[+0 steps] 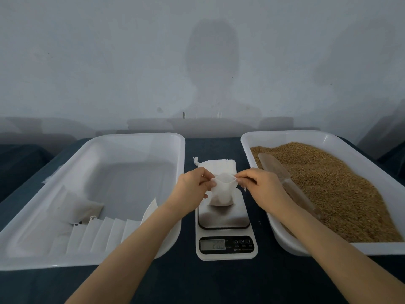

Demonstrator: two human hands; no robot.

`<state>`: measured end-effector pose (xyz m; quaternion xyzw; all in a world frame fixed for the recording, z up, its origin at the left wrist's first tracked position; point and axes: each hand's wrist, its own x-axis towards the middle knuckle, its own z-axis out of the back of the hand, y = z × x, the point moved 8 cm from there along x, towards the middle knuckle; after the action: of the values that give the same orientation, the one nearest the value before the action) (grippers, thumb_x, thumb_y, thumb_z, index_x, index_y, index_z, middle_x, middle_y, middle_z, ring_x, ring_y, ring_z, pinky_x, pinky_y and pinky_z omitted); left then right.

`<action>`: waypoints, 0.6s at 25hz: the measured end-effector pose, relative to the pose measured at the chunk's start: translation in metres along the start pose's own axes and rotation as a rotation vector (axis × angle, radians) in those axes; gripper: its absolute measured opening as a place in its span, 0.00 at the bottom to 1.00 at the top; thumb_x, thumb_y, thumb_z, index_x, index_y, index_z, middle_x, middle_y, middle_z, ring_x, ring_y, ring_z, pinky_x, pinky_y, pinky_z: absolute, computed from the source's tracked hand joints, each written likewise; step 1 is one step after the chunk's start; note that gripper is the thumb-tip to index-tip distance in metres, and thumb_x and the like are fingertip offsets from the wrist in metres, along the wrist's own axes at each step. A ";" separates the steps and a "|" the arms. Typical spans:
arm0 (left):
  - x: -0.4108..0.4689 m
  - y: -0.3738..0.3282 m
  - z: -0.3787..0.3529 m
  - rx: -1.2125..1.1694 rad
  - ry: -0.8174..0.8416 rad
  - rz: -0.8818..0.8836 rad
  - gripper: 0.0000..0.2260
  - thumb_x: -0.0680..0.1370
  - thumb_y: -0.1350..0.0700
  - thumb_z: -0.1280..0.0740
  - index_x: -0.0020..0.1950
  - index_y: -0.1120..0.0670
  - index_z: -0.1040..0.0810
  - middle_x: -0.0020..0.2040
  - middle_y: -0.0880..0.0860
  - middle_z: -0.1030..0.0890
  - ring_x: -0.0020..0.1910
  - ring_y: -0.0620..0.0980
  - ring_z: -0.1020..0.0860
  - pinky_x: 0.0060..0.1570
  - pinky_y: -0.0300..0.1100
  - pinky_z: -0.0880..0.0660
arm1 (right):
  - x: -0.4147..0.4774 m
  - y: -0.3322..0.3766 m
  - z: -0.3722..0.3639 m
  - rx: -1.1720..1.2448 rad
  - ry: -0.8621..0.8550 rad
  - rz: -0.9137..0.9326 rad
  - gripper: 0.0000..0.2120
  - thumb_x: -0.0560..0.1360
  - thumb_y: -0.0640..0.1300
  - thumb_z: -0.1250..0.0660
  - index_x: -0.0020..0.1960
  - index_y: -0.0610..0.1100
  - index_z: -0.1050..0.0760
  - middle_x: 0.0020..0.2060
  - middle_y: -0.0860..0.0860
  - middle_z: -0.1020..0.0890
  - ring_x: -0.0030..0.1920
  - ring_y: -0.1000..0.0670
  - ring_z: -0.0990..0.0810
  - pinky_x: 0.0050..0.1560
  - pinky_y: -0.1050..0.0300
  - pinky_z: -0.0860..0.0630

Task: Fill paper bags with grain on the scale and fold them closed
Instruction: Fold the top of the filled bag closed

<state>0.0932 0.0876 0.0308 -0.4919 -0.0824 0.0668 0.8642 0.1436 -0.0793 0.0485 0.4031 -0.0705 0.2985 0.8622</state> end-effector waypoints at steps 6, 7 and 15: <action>0.000 -0.001 -0.001 0.031 0.004 0.000 0.01 0.79 0.59 0.35 0.49 0.53 0.25 0.50 0.53 0.18 0.47 0.50 0.19 0.46 0.43 0.19 | 0.000 0.001 0.000 -0.018 -0.001 0.009 0.08 0.76 0.40 0.34 0.52 0.43 0.18 0.38 0.55 0.20 0.38 0.65 0.24 0.41 0.75 0.31; 0.000 -0.002 -0.001 0.032 0.005 -0.001 0.01 0.79 0.59 0.35 0.49 0.54 0.26 0.51 0.53 0.18 0.47 0.50 0.19 0.46 0.42 0.19 | 0.000 0.001 0.000 -0.016 -0.002 0.009 0.08 0.76 0.40 0.34 0.52 0.44 0.18 0.38 0.56 0.20 0.38 0.64 0.24 0.41 0.75 0.31; -0.001 -0.001 0.000 0.027 0.008 -0.003 0.02 0.79 0.59 0.35 0.49 0.53 0.26 0.50 0.51 0.19 0.47 0.49 0.19 0.45 0.40 0.20 | 0.001 0.000 0.000 -0.015 -0.002 0.004 0.08 0.77 0.40 0.34 0.53 0.44 0.19 0.41 0.53 0.18 0.40 0.63 0.24 0.42 0.75 0.31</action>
<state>0.0928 0.0865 0.0317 -0.4801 -0.0789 0.0647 0.8713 0.1446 -0.0784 0.0490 0.3969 -0.0746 0.2990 0.8646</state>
